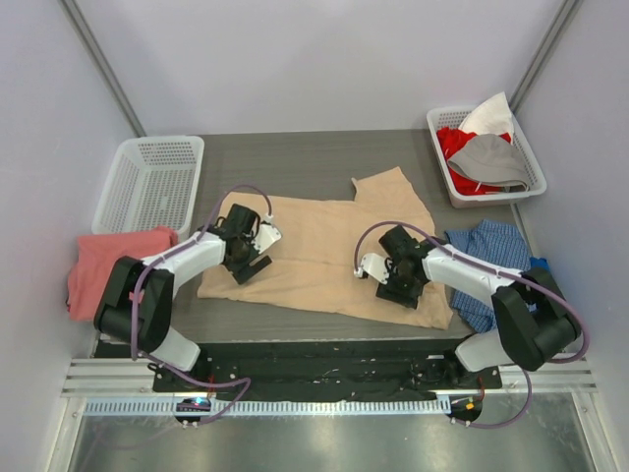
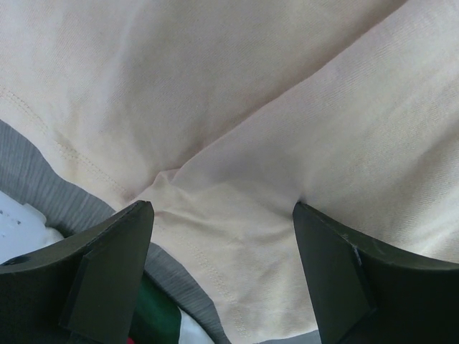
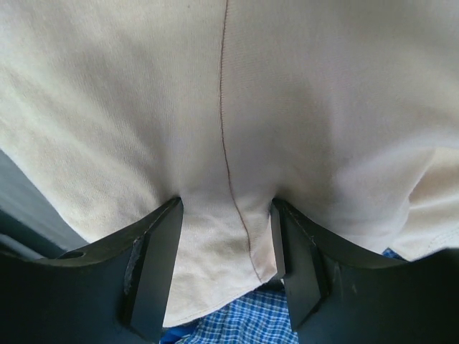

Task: Fold and stack the t-shirts
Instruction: Grap the side of the flattened tshirt furthest away from the robot with both arms

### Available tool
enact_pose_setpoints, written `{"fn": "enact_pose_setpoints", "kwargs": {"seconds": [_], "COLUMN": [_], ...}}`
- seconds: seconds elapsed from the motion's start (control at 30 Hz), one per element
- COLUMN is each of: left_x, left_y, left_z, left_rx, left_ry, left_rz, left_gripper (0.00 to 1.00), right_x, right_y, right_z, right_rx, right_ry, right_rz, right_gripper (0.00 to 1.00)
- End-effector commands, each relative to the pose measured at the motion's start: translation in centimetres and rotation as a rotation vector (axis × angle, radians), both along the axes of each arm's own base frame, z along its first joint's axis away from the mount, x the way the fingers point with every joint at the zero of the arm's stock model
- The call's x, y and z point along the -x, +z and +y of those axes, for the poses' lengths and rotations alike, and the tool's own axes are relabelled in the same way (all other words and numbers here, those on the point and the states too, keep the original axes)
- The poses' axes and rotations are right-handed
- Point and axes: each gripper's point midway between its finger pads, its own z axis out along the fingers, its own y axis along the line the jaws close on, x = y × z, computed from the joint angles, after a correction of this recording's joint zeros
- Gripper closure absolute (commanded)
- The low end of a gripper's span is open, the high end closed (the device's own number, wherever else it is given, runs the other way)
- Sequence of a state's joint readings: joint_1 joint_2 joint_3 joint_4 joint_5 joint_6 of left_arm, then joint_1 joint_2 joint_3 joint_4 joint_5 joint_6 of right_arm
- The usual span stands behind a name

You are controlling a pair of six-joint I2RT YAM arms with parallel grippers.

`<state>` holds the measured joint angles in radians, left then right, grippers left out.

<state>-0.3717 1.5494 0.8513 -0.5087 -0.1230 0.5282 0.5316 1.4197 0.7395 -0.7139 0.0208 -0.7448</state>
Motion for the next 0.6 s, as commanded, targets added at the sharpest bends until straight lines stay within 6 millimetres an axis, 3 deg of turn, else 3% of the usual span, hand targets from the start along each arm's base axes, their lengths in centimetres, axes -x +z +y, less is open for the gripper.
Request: {"fn": "enact_pose_setpoints", "kwargs": {"seconds": [0.0,0.3,0.37,0.57], "left_x": [8.6,10.1,9.8,5.5], "left_y": [-3.4,-1.8,-1.1,3.2], "left_z": [3.1,3.4,3.0,1.0], "left_rx": [-0.110,-0.085,-0.062,0.026], "left_ry": [-0.005,0.003,0.010,0.019], "left_rz": [0.294,0.262,0.239,0.066], "left_gripper": [0.14,0.13,0.14,0.13], "right_x": [5.0,4.8,3.7,-1.5], "right_y": [-0.5,0.2,1.0,4.5], "right_z": [-1.2,-1.0,-0.2,1.2], "right_rx": [0.036,0.035,0.000,-0.031], "right_ry": [-0.001,-0.008,-0.022,-0.103], "right_rz": [0.162,0.117,0.069,-0.138], "right_gripper": [0.38,0.38,0.38,0.38]}}
